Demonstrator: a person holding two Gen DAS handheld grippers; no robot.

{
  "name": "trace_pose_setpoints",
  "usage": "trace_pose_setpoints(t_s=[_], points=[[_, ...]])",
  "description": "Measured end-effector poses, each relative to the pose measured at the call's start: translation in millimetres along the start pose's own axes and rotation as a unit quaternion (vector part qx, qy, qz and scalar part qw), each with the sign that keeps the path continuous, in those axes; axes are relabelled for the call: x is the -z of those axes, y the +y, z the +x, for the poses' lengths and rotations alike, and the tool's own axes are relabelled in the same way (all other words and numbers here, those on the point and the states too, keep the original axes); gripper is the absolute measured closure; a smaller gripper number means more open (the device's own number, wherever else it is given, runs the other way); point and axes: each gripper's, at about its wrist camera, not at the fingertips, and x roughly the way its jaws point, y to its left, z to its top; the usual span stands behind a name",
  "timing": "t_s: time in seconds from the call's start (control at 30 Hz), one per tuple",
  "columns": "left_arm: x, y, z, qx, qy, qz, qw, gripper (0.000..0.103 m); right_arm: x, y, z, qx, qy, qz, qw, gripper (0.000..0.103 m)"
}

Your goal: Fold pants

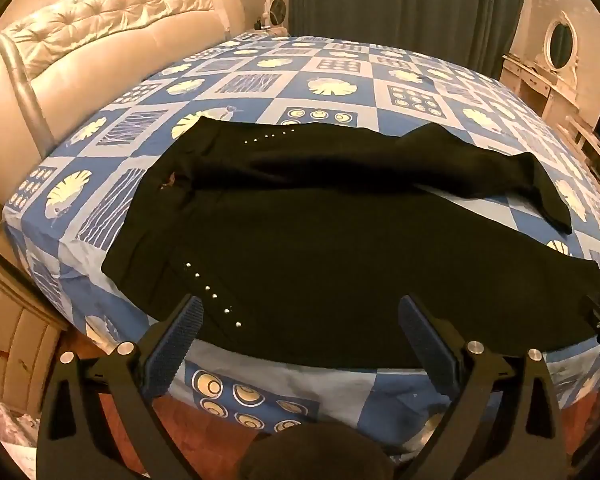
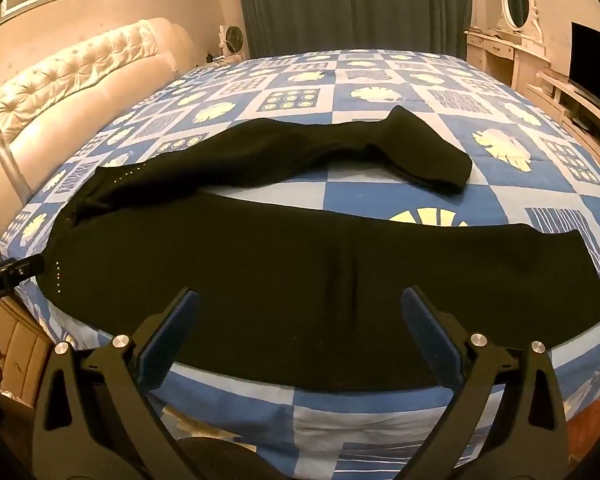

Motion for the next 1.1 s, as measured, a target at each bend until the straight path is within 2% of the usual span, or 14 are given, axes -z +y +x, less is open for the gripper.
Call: trace_pose_setpoints(t_s=[1.1], points=[[4.7, -2.2, 1.3, 0.005, 0.001, 0.009, 1.0, 0.006, 2.2, 2.0, 6.3, 0.001, 0.014, -0.002, 1.0, 0.002]])
